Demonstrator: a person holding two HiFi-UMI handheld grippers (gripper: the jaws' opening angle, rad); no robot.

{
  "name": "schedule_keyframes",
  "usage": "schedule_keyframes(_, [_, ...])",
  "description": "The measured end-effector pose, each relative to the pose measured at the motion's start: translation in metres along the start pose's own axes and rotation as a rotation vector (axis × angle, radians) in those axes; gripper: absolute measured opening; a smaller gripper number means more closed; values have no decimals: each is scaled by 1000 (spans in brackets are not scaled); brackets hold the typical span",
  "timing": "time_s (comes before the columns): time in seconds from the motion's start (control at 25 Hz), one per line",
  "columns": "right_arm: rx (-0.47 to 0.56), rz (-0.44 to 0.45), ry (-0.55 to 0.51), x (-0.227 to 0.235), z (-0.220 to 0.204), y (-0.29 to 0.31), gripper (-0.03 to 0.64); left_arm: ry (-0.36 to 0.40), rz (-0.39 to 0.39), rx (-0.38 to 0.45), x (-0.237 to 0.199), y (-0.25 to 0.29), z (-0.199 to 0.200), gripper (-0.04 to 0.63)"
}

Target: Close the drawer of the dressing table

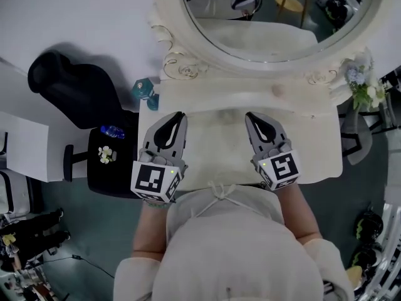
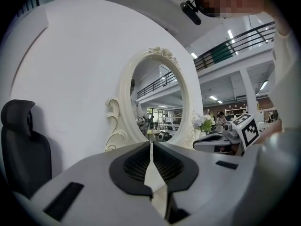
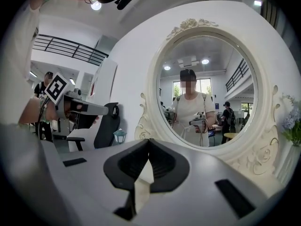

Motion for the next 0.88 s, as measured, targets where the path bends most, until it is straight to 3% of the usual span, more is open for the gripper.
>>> schedule_keyframes(0.32, [7,7,3,5,7,-8,3,15,-52,24,12,2,14,29])
schedule_keyframes(0.64, [11,29,25,1,8,-3,2,0,-40,28,3,0,10,29])
schedule_keyframes(0.88, [10,30,18,-3,8,7,2,-3,-83,19,2,5,6,29])
Point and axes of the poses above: the fingertips, and each gripper's own axes: y forward along the fingers, x to its right, z out of its top, the point moved 4 cm from there along -y, backward along the fingers, and after that the axes turned 15 degrees about -z, right-handed, at the moved point
